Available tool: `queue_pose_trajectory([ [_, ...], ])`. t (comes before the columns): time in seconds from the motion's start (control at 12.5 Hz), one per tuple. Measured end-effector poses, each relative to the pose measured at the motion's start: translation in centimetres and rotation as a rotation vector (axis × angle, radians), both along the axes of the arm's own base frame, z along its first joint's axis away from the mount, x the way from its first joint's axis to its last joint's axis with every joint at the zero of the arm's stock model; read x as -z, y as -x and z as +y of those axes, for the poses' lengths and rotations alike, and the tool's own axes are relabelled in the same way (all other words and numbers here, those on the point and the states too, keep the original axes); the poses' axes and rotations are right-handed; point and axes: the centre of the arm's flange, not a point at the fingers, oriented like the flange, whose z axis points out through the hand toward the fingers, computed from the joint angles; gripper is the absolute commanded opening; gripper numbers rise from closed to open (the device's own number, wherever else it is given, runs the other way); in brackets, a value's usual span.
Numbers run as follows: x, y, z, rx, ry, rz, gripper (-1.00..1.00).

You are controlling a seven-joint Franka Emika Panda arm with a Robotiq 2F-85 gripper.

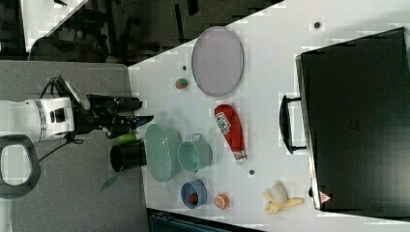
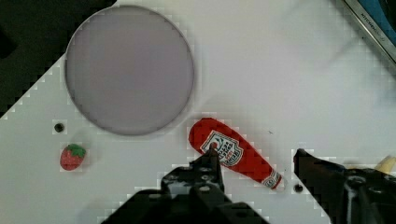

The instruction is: Pick Ketchup from the table and place it in strainer.

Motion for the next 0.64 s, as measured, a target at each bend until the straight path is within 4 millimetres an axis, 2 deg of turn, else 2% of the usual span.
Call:
queue_pose_trajectory([
  [0.16,0.7,4.7,-0.5,0.013,0.005,0.114,0.8],
  [0.24,0.4,6.5,-0.7,0.021,0.006,0.13,0.99],
  [0.32,-0.4,7.1,-0.8,0.026,0.008,0.109,1.0],
  [0.48,-1.4,6.8,-0.8,0.017,0.011,0.045,1.0],
  [0.64,-0.8,5.8,-0.3,-0.035,0.015,-0.008,1.0],
])
